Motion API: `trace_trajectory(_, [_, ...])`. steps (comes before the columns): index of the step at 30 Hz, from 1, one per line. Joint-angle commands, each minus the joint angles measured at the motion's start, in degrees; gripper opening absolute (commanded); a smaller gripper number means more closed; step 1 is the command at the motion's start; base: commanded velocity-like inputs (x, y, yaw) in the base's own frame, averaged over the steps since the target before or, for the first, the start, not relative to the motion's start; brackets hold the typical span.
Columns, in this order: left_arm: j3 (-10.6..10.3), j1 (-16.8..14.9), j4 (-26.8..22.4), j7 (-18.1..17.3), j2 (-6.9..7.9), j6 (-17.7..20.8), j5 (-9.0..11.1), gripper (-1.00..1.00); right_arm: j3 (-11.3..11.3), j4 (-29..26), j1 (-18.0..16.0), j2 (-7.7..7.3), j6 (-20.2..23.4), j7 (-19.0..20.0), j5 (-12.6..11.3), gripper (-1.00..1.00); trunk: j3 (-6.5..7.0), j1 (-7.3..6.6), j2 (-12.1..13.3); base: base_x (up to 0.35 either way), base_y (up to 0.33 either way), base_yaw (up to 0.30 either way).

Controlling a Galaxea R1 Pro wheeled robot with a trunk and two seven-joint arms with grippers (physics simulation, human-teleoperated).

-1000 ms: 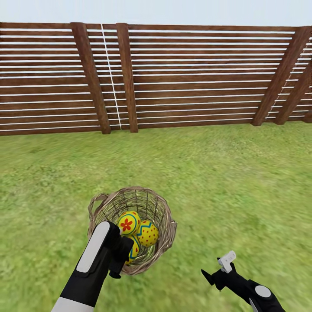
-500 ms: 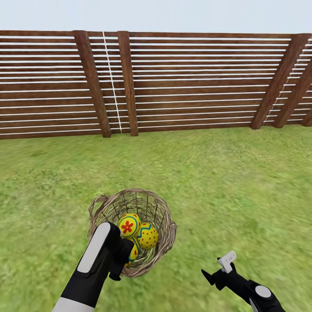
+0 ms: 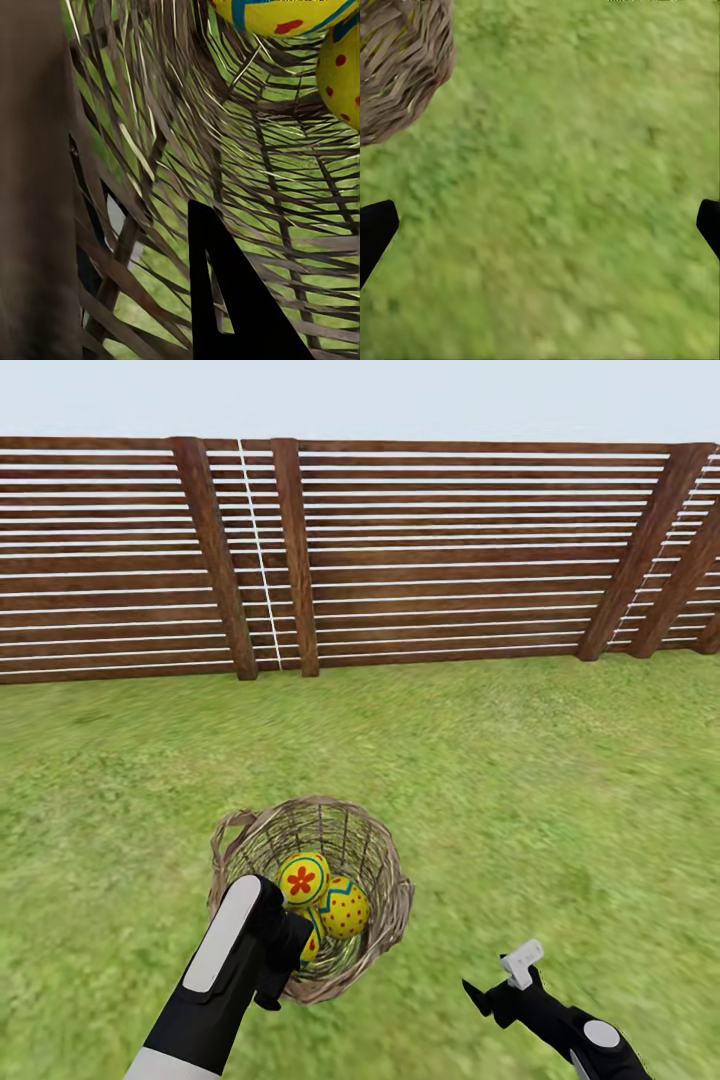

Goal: Take the three Easter eggs out of the wicker basket on the lawn in the garden, then place them on the lawn next to a single tree (choose any tree) so that all three eggs are next to the same tree and none are left in the basket.

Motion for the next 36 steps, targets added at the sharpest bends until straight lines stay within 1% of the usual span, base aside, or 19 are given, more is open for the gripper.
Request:
trace_trajectory(1, [0.0,0.0,-0.1,0.2,-0.01,0.8,0.2,-1.00,0.0,-0.1,0.0,0.39,0.2,0.0,0.5,1.00,0.14,-0.23,0.4,0.000,0.000,0.000])
trace_trajectory(3, [0.0,0.0,-0.1,0.2,-0.01,0.8,0.2,-1.00,0.1,-0.1,0.0,0.69,0.2,-0.5,0.5,1.00,0.50,-0.67,1.2,0.000,0.000,0.000])
trace_trajectory(8, [-0.1,0.0,-0.3,0.2,-0.01,0.9,0.5,-1.00,0.1,0.0,0.0,0.77,0.2,-0.8,0.5,1.00,1.40,-1.77,3.2,0.000,0.000,0.000])
trace_trajectory(10, [-0.5,0.0,-0.5,0.2,-0.01,0.9,0.5,-1.00,0.1,-0.1,0.0,0.84,0.2,-0.8,0.5,1.00,1.76,-2.21,4.0,0.000,0.000,0.000])
trace_trajectory(16, [-1.0,0.0,-0.6,0.2,-0.01,0.9,0.5,-1.00,0.2,-0.3,0.0,1.03,0.1,-0.8,0.5,1.00,3.32,-3.52,6.4,0.000,0.000,0.000])
trace_trajectory(18, [-2.4,-0.1,-0.3,0.2,-0.01,0.9,0.5,-1.00,0.2,-0.2,-0.1,1.03,0.1,-0.8,0.6,1.00,3.87,-3.96,7.2,0.000,0.000,0.000])
trace_trajectory(20, [-2.9,0.0,-0.3,0.2,-0.01,0.9,0.5,-1.00,0.1,-0.3,0.0,1.03,0.1,-0.8,0.6,1.00,4.41,-4.40,8.0,0.000,0.000,0.000])
trace_trajectory(27, [-3.1,0.0,-0.2,0.2,-0.01,0.8,0.6,-1.00,0.1,-0.5,0.0,1.03,0.1,-0.8,0.5,1.00,6.31,-5.94,10.8,0.000,0.000,0.000])
trace_trajectory(30, [-3.1,0.0,-0.1,0.2,-0.01,0.7,0.6,-1.00,0.1,-0.5,0.0,1.03,0.1,-0.8,0.5,1.00,6.59,-5.94,10.8,0.000,0.000,0.000])
trace_trajectory(36, [-3.0,0.0,0.0,0.2,-0.01,0.6,0.7,-1.00,0.1,-0.5,0.0,1.03,0.2,-0.8,0.5,1.00,8.22,-7.26,13.2,0.000,0.000,0.000])
